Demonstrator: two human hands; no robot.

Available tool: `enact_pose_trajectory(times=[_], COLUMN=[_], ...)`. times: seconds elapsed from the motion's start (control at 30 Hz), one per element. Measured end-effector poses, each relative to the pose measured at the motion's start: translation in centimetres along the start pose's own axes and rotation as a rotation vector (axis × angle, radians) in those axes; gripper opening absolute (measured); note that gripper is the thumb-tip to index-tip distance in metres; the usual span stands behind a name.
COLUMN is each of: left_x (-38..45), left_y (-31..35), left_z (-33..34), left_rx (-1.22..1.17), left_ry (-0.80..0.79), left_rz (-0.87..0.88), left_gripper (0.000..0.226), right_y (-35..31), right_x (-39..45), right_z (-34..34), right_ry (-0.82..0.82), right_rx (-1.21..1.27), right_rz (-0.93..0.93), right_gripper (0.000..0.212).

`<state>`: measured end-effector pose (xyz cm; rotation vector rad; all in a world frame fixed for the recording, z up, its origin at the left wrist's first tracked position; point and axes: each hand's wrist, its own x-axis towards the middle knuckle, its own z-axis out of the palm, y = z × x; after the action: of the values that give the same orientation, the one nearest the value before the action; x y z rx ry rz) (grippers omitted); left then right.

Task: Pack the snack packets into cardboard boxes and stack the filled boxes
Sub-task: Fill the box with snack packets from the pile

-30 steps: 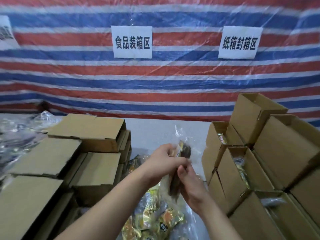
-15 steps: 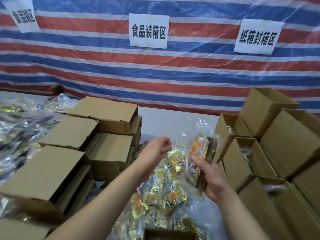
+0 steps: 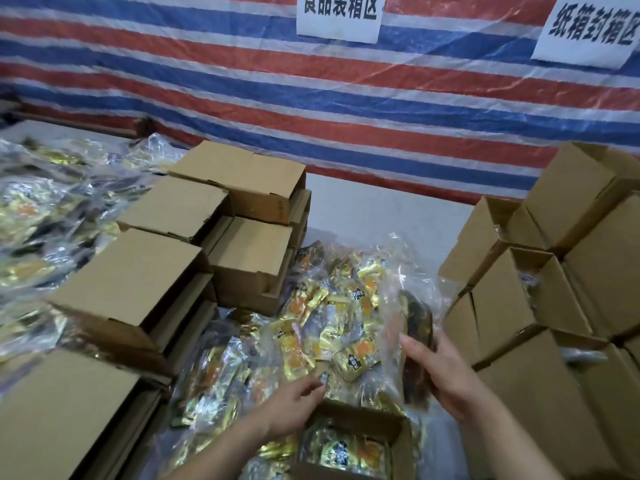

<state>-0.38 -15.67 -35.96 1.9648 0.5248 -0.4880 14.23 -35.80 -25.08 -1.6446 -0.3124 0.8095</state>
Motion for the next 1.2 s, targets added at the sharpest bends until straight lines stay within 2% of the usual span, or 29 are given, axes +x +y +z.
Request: enact_pose_trajectory(times=[0.07, 0.17, 0.33, 0.47, 0.57, 0.6, 0.67, 0.73, 0.8, 0.87, 0.97, 1.1, 1.13, 1.2], left_x=[0.2, 0.4, 1.1, 1.3, 1.2, 1.3, 1.3, 1.1, 1.1, 1.2, 1.1, 0.9, 1.0, 1.1], left_y=[-0.7, -1.3, -1.9, -2.5, -2.5, -2.6, -2.8, -2.8, -2.6, -2.6, -2.8, -3.0, -2.9, -2.8], left_z=[0.6, 1.2, 1.5, 1.7, 1.8, 1.8, 1.6, 1.4, 1.4, 1.9, 2.3, 2.3, 2.4, 2.6], left_rx=[-0.023, -0.107, -0.188, -0.278, -0.272, -0.265, -0.269, -0.274, -0.230, -0.196, -0.212, -0.200, -0.187, -0.175], left_ry=[-0.007, 0.020, 0.047, 0.043, 0.034, 0.032, 0.025, 0.017, 0.031, 0.070, 0.117, 0.120, 0.119, 0.127], left_rz=[-0.003, -0.016, 0.005, 0.023, 0.031, 0.022, 0.008, 0.013, 0.029, 0.037, 0.034, 0.060, 0.068, 0.079], left_gripper=[0.039, 0.043, 0.028, 0.026, 0.032, 0.033, 0.032, 0.034, 0.036, 0.041, 0.047, 0.042, 0.042, 0.042], right_y=[0.6, 2.0, 4.6, 6.7, 7.5, 7.6, 7.8, 8.6, 9.9, 11.6, 12.4, 10.5, 10.0, 9.2], right_x=[-0.2, -0.3, -0.7, -0.6, 0.0, 0.3, 0.9, 1.5, 2.0, 2.4, 2.2, 0.9, 0.6, 0.2], right_z=[1.0, 2.6, 4.0, 4.1, 4.5, 4.7, 5.4, 6.1, 6.8, 7.3, 7.3, 5.8, 5.4, 5.3], right_ry=[-0.084, -0.180, -0.363, -0.479, -0.525, -0.547, -0.577, -0.596, -0.632, -0.652, -0.621, -0.518, -0.494, -0.458], right_rx=[-0.109, -0.233, -0.539, -0.793, -0.974, -1.020, -1.093, -1.175, -1.267, -1.263, -1.125, -0.988, -0.977, -0.942], right_rz=[-0.013, 0.007, 0.097, 0.153, 0.188, 0.193, 0.213, 0.222, 0.228, 0.301, 0.403, 0.299, 0.261, 0.257], right_gripper=[0.099, 0.089, 0.056, 0.049, 0.015, 0.012, 0.017, 0.040, 0.049, 0.049, 0.056, 0.065, 0.056, 0.020])
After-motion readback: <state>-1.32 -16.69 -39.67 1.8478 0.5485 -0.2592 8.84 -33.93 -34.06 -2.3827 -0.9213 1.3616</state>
